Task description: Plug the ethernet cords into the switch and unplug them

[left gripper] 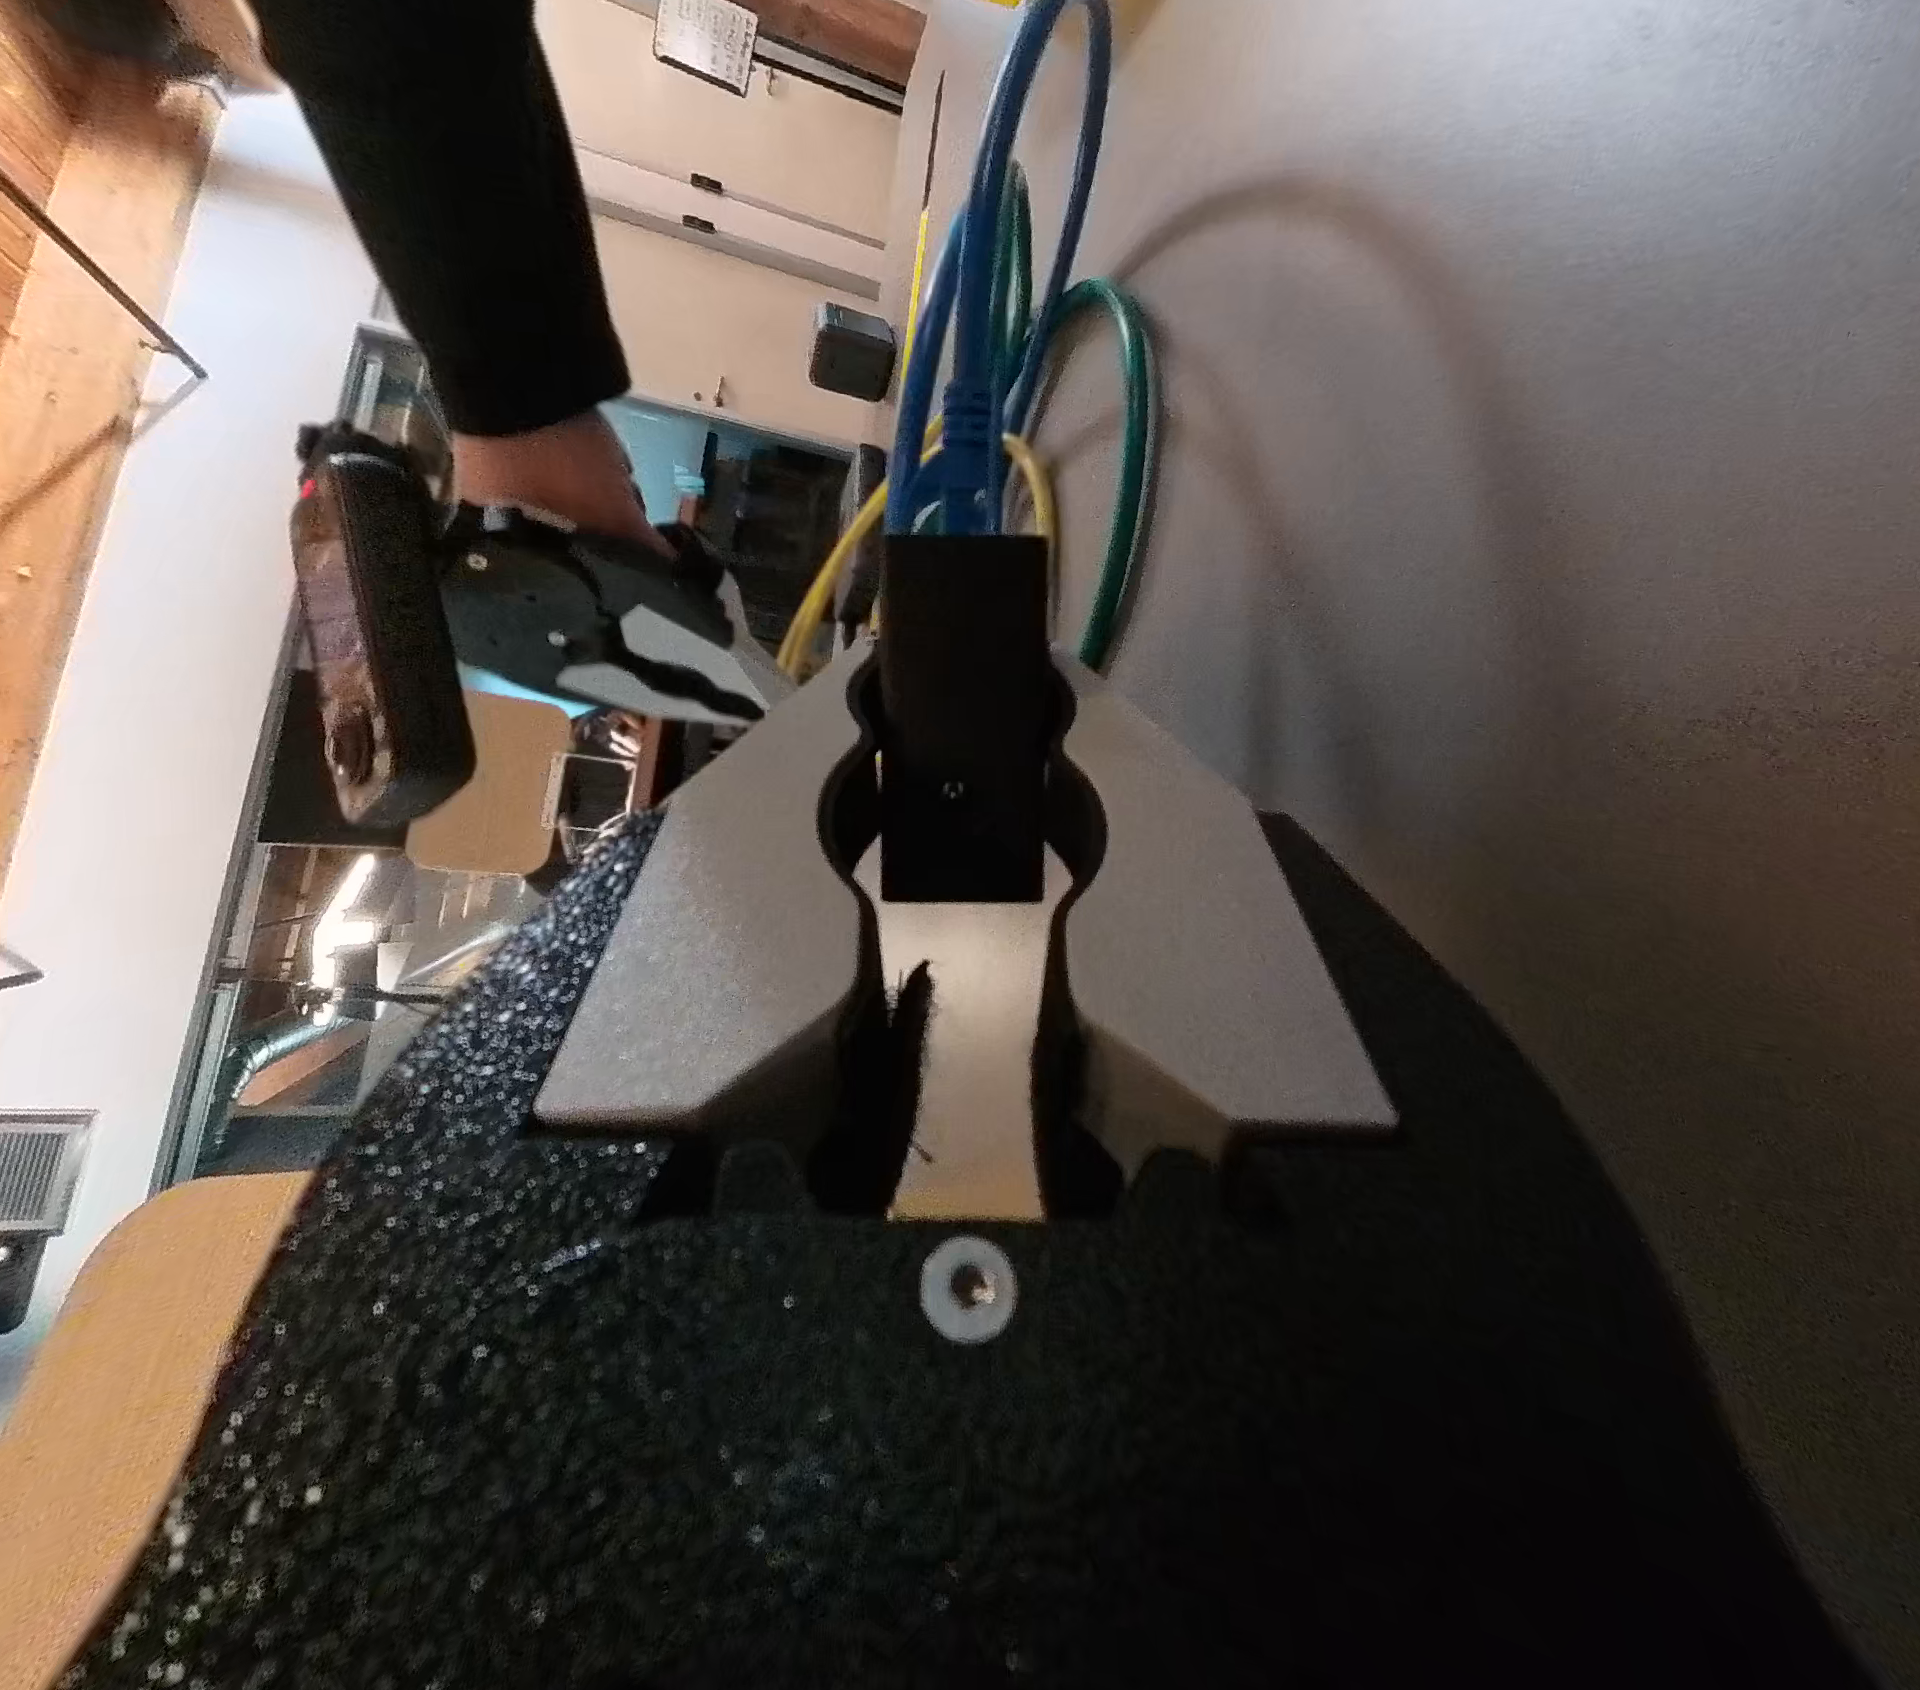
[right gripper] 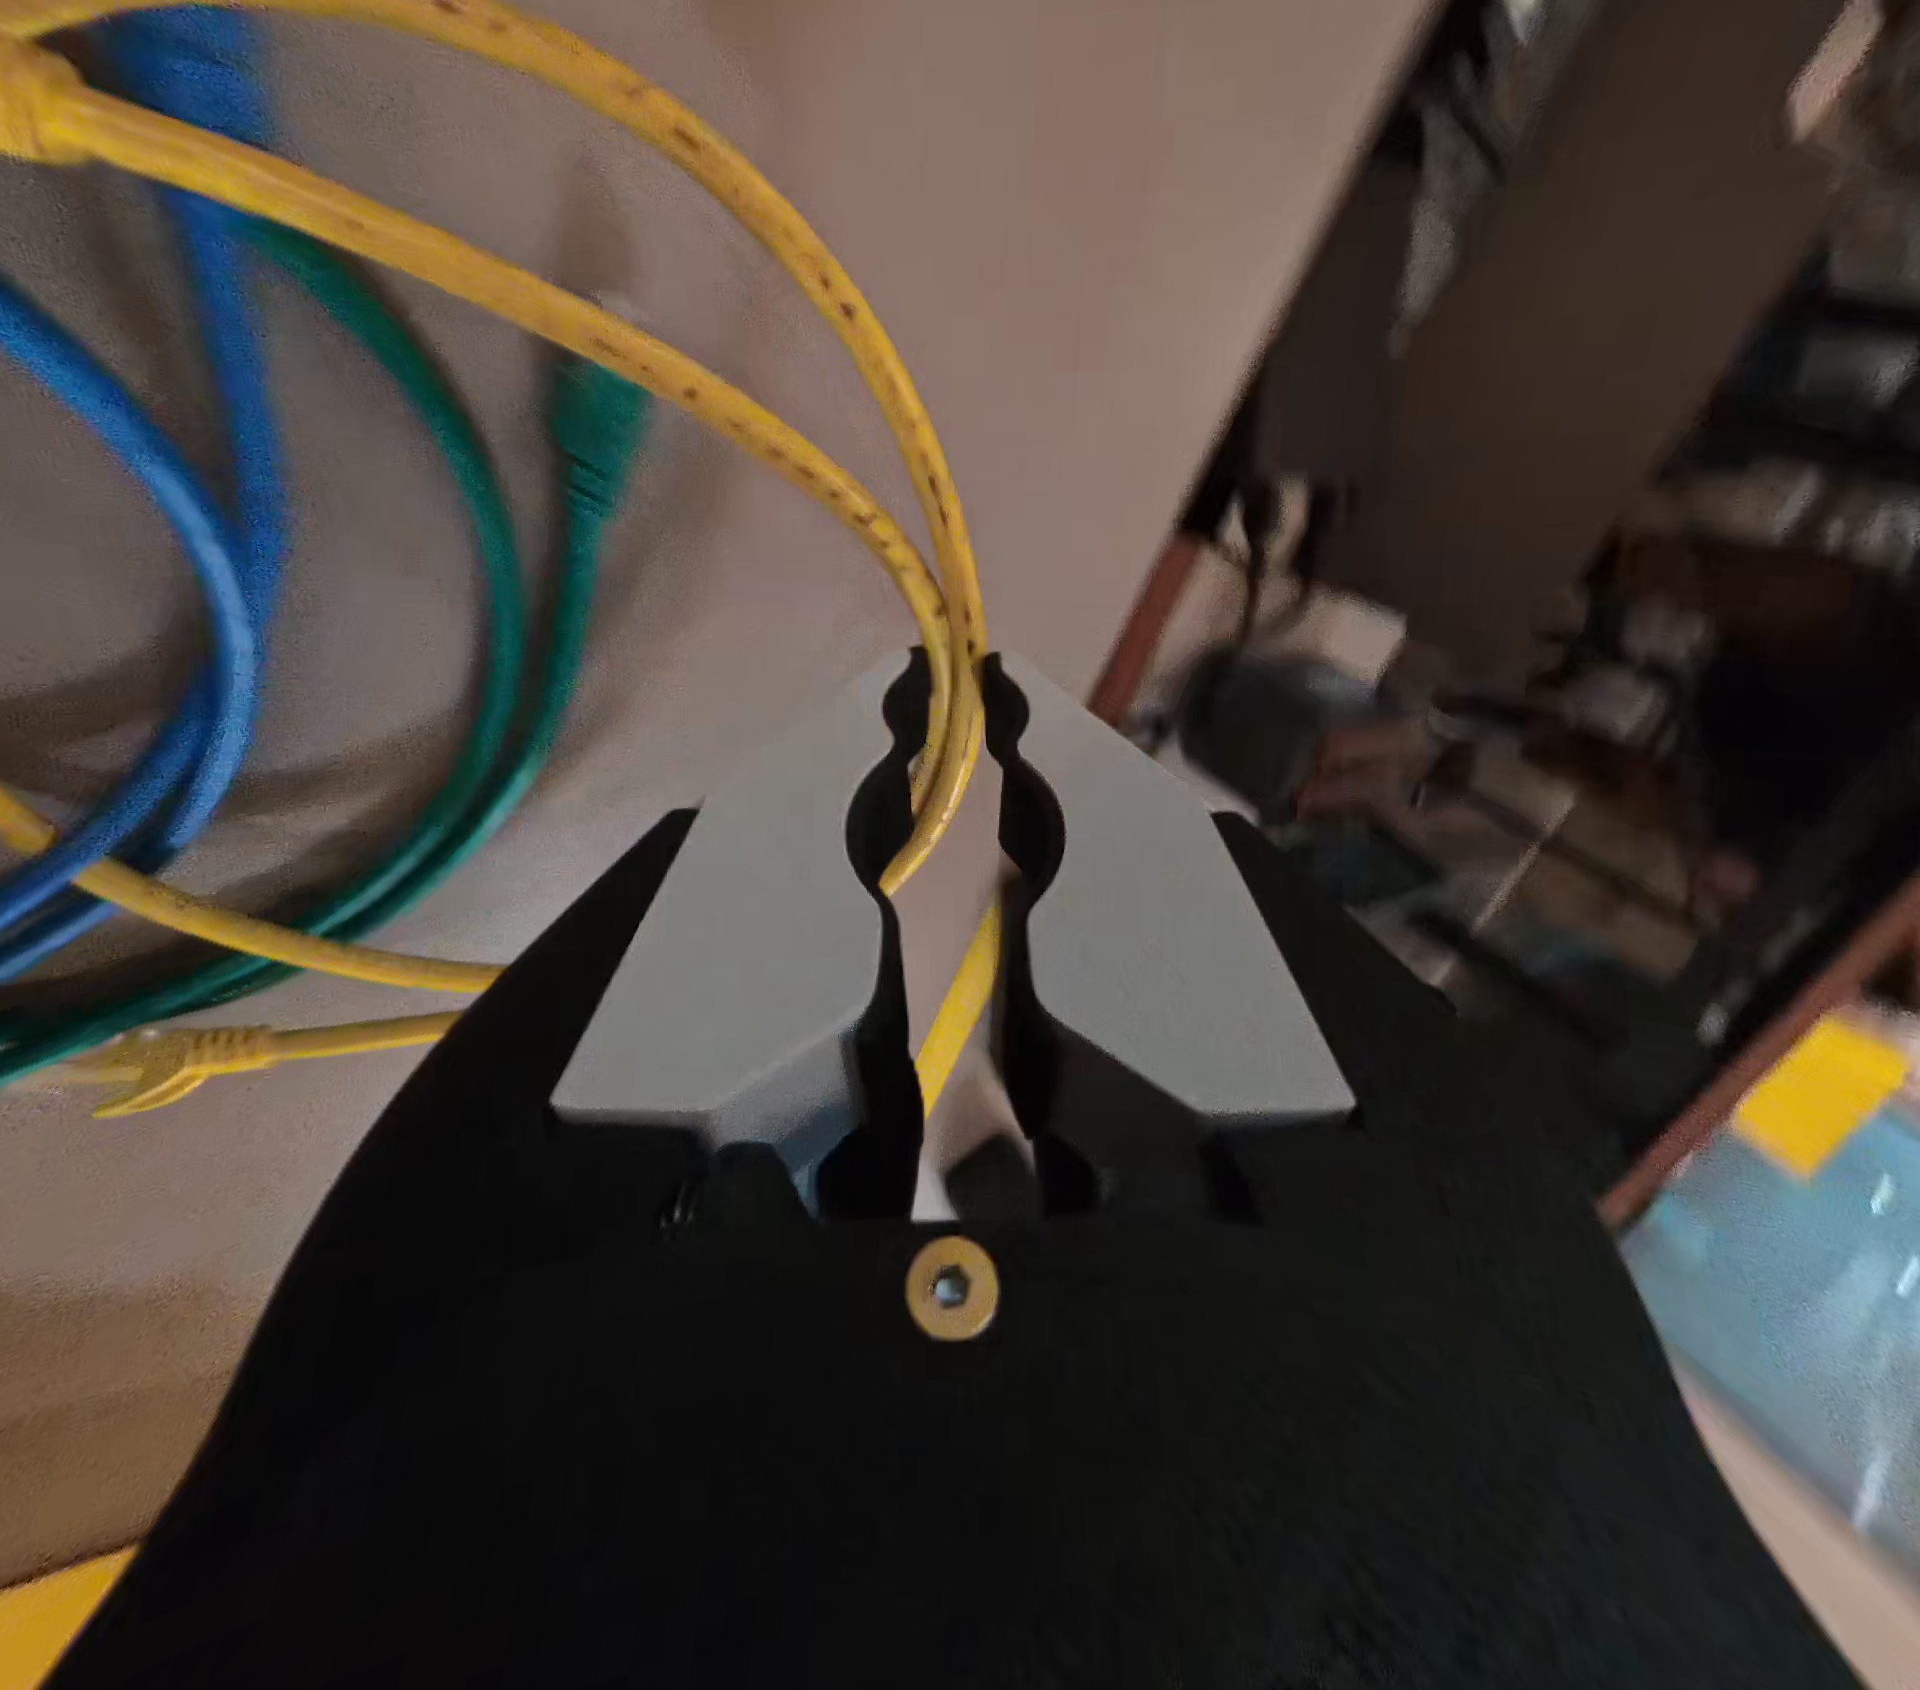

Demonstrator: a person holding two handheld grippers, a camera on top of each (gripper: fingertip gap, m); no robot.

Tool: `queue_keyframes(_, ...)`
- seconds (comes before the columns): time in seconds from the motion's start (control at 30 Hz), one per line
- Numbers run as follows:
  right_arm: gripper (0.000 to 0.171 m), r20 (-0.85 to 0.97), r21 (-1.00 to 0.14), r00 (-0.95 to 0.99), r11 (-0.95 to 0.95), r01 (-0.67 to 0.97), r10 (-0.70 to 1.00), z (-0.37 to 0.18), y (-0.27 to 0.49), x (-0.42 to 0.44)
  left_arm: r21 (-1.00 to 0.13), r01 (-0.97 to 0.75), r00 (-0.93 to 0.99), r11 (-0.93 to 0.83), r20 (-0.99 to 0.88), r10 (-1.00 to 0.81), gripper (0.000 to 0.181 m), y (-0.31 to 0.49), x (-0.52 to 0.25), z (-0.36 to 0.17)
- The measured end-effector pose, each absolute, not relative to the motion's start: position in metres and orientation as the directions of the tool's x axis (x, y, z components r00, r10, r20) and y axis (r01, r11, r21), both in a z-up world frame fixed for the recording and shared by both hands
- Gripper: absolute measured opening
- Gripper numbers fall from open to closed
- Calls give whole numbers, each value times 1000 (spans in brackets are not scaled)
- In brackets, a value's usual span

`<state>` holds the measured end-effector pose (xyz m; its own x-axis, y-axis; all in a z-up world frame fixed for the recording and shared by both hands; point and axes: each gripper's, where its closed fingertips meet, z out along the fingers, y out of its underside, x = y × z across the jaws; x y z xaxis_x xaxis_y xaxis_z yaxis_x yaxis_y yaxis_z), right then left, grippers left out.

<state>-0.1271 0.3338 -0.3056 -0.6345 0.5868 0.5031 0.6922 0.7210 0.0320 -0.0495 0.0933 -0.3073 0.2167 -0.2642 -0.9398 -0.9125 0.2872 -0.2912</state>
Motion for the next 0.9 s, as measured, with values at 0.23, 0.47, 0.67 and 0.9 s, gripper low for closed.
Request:
queue_keyframes(0.23, 8, 673, -165, -149, 343, 925, 724, -226, 426, -58, -278, -921, 216, 272, -947, -239, 23, 94, -53, -303)
queue_keyframes(0.47, 9, 697, -401, 226, 108, 910, 681, -133, 468, 15, -311, -923, 264, 226, -940, -214, 23, 97, -65, -296)
queue_keyframes(0.67, 9, 680, -490, 327, 76, 868, 656, -90, 463, 49, -413, -896, 386, 165, -906, -175, 23, 104, -84, -282)
queue_keyframes(0.9, 8, 672, -502, 307, 109, 858, 674, -87, 424, 41, -615, -787, 564, -45, -689, -455, 34, 123, -82, -324)
